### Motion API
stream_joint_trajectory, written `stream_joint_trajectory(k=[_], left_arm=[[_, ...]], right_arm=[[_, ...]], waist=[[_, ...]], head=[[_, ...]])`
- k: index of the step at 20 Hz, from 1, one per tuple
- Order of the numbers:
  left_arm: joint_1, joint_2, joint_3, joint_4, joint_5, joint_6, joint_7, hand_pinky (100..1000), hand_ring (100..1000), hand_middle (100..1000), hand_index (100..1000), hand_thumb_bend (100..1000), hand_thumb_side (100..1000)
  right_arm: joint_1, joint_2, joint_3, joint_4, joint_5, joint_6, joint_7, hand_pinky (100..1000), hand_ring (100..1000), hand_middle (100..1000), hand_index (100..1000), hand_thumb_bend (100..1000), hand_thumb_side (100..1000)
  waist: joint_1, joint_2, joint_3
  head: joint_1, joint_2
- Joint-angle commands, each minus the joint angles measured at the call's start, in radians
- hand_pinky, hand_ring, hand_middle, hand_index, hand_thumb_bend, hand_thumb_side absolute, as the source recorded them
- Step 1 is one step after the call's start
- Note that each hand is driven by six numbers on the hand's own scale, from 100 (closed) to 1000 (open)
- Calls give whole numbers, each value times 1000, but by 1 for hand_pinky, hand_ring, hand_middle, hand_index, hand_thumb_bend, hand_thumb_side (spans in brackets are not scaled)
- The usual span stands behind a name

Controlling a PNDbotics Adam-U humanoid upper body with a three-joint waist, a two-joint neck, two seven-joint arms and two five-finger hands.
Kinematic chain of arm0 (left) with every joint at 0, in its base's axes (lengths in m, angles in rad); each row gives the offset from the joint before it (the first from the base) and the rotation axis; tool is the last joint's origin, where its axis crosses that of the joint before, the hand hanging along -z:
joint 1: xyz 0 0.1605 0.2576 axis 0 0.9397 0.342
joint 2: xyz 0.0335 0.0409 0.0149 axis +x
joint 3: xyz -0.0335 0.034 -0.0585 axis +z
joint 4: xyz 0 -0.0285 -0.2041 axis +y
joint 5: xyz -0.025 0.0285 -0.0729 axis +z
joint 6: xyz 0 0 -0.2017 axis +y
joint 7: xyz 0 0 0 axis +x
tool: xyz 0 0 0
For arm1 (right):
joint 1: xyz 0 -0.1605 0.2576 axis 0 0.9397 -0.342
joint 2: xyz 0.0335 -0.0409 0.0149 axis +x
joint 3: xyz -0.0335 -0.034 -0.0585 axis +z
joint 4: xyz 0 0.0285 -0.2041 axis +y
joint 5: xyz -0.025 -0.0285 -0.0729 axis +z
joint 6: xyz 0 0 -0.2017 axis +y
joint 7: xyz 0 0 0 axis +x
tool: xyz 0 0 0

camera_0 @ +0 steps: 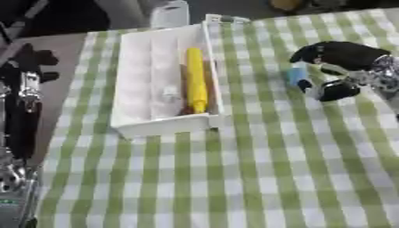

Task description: Pick up objects on the table and place them in the box.

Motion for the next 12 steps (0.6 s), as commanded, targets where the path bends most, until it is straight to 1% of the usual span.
stream_joint_trajectory(k=[1,4,7,10,11,12], left_arm=[[-12,23,3,-24,5,-1,-1,725,1000,622,751,100,828],[-13,24,4,-24,6,-1,-1,725,1000,619,751,100,829],[-12,24,4,-25,6,-1,-2,725,1000,618,751,100,830],[-12,24,3,-25,7,-1,-2,725,1000,618,751,100,830],[-11,24,4,-25,7,-1,-2,726,1000,616,751,100,831],[-11,25,4,-25,7,-1,-2,726,1000,616,751,100,831]], right_arm=[[-9,-42,-17,-9,9,1,-7,940,885,853,941,159,277],[-8,-42,-17,-6,12,0,-7,939,884,849,940,158,279],[-9,-44,-19,-6,20,4,-9,941,887,852,941,165,287],[-8,-44,-19,-6,27,5,-12,942,888,853,942,165,288],[-7,-45,-19,-5,29,6,-11,943,889,855,943,169,293],[-7,-46,-20,-4,31,6,-11,943,889,855,943,169,293]], waist=[[-10,2,1],[-8,5,1],[-6,8,0],[-6,8,0],[-7,9,-1],[-7,9,-1]], head=[[-10,-10],[-13,-12],[-46,-23],[-64,-27],[-104,-36],[-132,-42]])
